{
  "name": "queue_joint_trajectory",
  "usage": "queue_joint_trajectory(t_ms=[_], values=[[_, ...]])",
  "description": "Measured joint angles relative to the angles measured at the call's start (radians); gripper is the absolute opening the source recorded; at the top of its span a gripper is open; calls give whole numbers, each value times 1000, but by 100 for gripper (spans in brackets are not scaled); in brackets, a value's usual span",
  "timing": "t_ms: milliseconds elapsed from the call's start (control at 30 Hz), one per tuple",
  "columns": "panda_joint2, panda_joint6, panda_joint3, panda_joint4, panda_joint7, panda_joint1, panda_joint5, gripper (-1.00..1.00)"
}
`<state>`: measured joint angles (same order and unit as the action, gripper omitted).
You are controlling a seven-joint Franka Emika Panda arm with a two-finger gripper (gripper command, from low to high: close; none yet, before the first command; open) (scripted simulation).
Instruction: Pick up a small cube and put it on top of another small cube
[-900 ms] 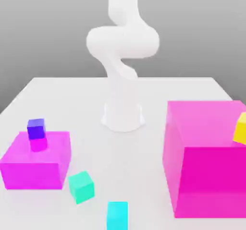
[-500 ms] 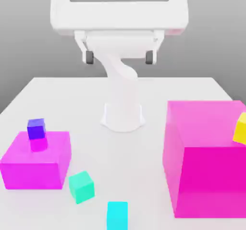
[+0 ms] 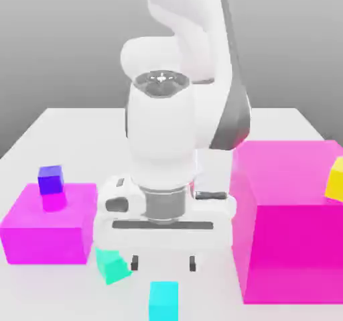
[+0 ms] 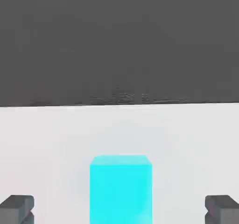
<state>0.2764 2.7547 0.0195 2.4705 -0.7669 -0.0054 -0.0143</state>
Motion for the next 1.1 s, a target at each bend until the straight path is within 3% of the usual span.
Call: queue_joint_trajectory(t_ms=[100, 133, 333, 467, 567, 733, 1100], values=[[109, 84, -4, -18, 4, -4, -4, 0], [139, 108, -5, -24, 4, -4, -5, -100], [154, 120, -7, -27, 3, -6, -4, -100], [58, 43, -4, -8, 0, -4, 0, -100], [-23, -48, -5, -10, -15, 16, 27, -100], [-111, -258, -44, -122, 17, 77, 91, -100], [-338, -666, -198, -309, 505, 312, 26, -100]])
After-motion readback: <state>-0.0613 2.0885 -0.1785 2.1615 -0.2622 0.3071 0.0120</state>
